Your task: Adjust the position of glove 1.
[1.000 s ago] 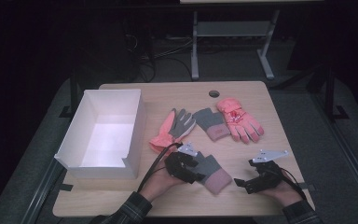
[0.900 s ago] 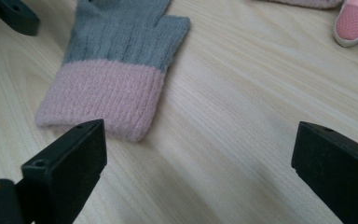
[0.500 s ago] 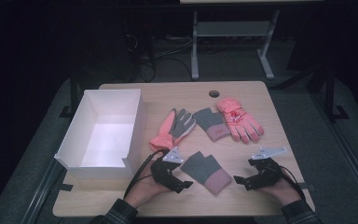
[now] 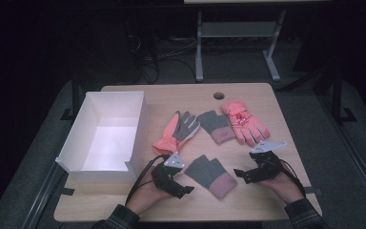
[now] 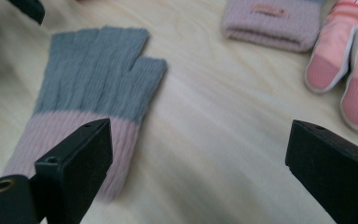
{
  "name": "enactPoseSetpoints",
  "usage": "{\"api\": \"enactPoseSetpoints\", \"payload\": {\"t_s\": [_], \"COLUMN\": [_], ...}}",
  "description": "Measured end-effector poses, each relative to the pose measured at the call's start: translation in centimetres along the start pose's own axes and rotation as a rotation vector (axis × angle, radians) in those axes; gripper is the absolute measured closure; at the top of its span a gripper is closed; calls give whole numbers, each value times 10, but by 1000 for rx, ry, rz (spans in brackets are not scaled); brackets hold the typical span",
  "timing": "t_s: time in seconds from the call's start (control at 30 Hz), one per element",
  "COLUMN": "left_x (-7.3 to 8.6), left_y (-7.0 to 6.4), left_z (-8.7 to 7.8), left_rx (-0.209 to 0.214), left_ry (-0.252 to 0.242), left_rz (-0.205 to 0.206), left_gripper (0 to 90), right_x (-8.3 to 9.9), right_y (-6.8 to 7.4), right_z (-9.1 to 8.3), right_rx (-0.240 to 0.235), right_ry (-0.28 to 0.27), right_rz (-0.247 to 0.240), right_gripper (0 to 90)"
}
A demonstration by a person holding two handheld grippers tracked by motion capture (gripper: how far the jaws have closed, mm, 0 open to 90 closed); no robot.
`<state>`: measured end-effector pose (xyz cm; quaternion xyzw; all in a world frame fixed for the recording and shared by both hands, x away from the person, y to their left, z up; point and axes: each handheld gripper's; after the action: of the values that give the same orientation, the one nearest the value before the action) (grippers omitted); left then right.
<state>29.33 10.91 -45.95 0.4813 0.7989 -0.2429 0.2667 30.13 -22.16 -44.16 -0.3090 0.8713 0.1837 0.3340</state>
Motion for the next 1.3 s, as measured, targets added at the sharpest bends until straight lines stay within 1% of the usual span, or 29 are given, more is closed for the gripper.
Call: {"api": "enactPoseSetpoints", "payload": {"t_s": [0.07, 0.13, 0.17, 0.23, 0.27, 0.37, 0.4, 0.43, 0.47, 0.5, 0.53, 0.57, 0.6, 0.63, 0.67, 0.73, 0.77, 0.83, 0.87, 0.9, 0.93, 0.97, 1.0, 1.03, 1.07, 1.13, 1.23, 1.27, 1.3], "left_x": [0, 0, 1, 1, 2, 1, 1, 1, 0, 0, 0, 0, 0, 0, 0, 0, 0, 0, 0, -1, -1, -1, -1, -1, -1, -1, -1, -1, -1], "left_y": [1, 1, 2, 2, 2, 4, 4, 4, 4, 4, 3, 3, 2, 2, 3, 4, 4, 4, 5, 5, 5, 5, 5, 5, 5, 5, 5, 4, 5], "left_z": [1, 1, 1, 0, 0, 0, 0, 0, -1, -1, -1, -1, 0, -1, -1, -2, -2, -2, -4, -4, -4, -4, -5, -5, -5, -6, -6, -6, -7], "left_rx": [-1, -4, -5, -8, -9, -16, -18, -17, -19, -19, -17, -17, -18, -18, -19, -20, -20, -21, -23, -24, -23, -23, -23, -23, -23, -20, -17, -18, -18], "left_ry": [-2, -21, -15, -13, -19, -12, -18, -25, -25, -25, -19, -19, -23, -17, -23, -27, -27, -33, -24, -26, -35, -35, -37, -37, -31, -31, -34, -39, -27], "left_rz": [-6, -19, -9, -9, -19, -20, -25, -29, -19, -19, -9, -9, -16, -10, -17, -22, -22, -28, -14, -15, -23, -23, -27, -27, -19, -22, -22, -27, -15], "left_gripper": [140, 140, 140, 140, 140, 140, 140, 140, 140, 140, 140, 140, 140, 140, 140, 140, 140, 140, 140, 140, 140, 140, 140, 140, 140, 140, 140, 140, 140], "right_x": [-4, -9, -11, -15, -18, -22, -27, -27, -32, -32, -36, -36, -39, -42, -44, -49, -51, -57, -60, -63, -65, -65, -70, -72, -75, -77, -84, -88, -91], "right_y": [-1, -2, -2, -3, -3, -4, -5, -5, -6, -6, -10, -10, -13, -13, -15, -17, -20, -23, -25, -27, -28, -28, -30, -32, -33, -34, -38, -41, -42], "right_z": [3, 6, 8, 10, 11, 13, 14, 14, 16, 16, 17, 17, 20, 20, 21, 22, 23, 26, 28, 29, 32, 32, 36, 38, 40, 43, 50, 55, 59], "right_rx": [-2, 0, 2, 4, 5, -6, -1, -1, 0, 0, -3, -3, 5, 6, 13, 13, 16, 22, 21, 18, 21, 21, 22, 25, 31, 35, 46, 45, 51], "right_ry": [-7, -3, -5, -1, -6, -9, -9, -9, -12, -12, -24, -24, -17, -14, -21, -28, -27, -16, -18, -11, -4, -4, 4, 2, 4, 5, 7, -3, 5], "right_rz": [-6, 0, -3, 0, -3, 0, -2, -2, 16, 16, 20, 20, 19, 23, 21, 49, 45, 54, 67, 77, 80, 80, 83, 79, 86, 83, 84, 98, 93], "right_gripper": [71, 70, 71, 71, 71, 96, 96, 96, 98, 98, 118, 118, 118, 120, 126, 136, 136, 137, 142, 142, 142, 142, 148, 164, 165, 167, 196, 210, 210]}}
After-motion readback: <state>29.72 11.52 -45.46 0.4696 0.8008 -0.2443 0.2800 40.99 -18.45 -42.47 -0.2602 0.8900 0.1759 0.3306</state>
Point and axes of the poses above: each handheld gripper's, and its own axes: z roughly forward along the jaws, x roughly out of its underside, y roughly to its left, and after that the axes turned 1 degree about z, right-handed
